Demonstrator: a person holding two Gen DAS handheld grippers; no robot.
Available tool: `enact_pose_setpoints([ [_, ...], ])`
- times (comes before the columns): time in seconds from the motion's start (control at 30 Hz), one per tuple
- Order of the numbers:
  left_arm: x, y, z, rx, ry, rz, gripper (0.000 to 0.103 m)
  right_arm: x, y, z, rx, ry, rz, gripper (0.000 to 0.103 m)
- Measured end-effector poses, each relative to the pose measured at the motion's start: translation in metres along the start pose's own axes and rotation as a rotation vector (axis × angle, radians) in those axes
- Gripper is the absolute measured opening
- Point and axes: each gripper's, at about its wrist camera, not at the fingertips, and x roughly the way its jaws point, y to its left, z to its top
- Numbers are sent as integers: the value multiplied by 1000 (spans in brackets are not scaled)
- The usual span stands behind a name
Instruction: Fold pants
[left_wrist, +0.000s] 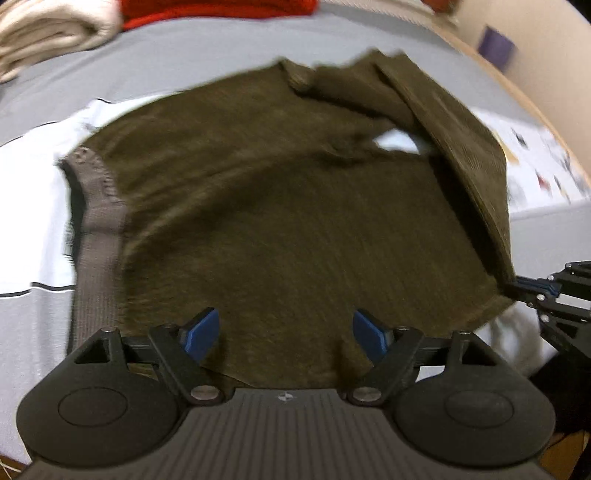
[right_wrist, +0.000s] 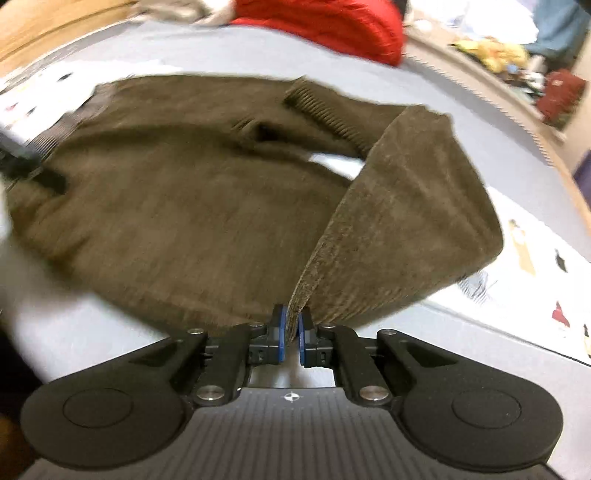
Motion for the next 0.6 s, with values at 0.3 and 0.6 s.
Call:
enact_pose_setpoints([
  [0.3,29,-2,11,-42,78,3,84,-26,-24,-21,27,-31,86,4],
  [0.6,25,1,34,-64,1,55,84,-32,-83,60,134,-172,28,42],
])
